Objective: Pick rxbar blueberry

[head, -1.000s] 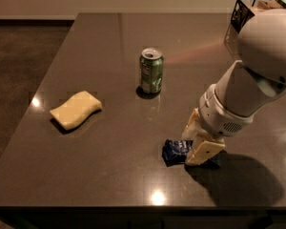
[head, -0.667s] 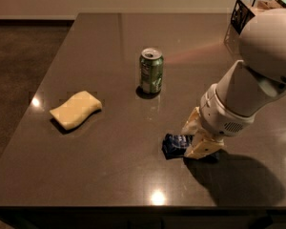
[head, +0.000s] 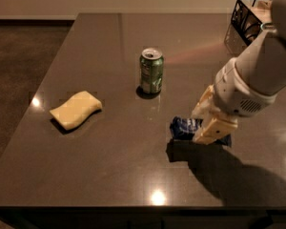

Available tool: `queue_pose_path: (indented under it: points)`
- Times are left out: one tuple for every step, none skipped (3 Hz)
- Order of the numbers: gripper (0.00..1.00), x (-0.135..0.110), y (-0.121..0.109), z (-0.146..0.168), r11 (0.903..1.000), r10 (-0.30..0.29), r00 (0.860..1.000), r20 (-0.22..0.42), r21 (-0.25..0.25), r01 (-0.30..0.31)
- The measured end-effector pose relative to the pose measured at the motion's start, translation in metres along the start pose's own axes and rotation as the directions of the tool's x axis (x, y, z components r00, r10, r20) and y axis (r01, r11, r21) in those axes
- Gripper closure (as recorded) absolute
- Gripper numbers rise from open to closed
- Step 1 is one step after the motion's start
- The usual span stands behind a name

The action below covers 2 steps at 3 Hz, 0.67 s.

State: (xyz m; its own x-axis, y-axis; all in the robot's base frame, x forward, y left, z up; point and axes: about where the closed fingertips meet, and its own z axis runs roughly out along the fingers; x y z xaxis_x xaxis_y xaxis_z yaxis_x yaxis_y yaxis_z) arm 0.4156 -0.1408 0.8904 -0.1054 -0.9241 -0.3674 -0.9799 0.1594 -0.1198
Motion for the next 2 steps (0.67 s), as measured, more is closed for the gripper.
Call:
queue_pose_path:
  points:
    - [1.0, -0.0143, -0.0161, -0.0402, 0.9984, 0.042, 0.999, 0.033, 0.035, -0.043]
    - [1.0, -0.0143, -0.0161, -0.0402, 0.9984, 0.042, 0.999, 0.033, 0.035, -0.043]
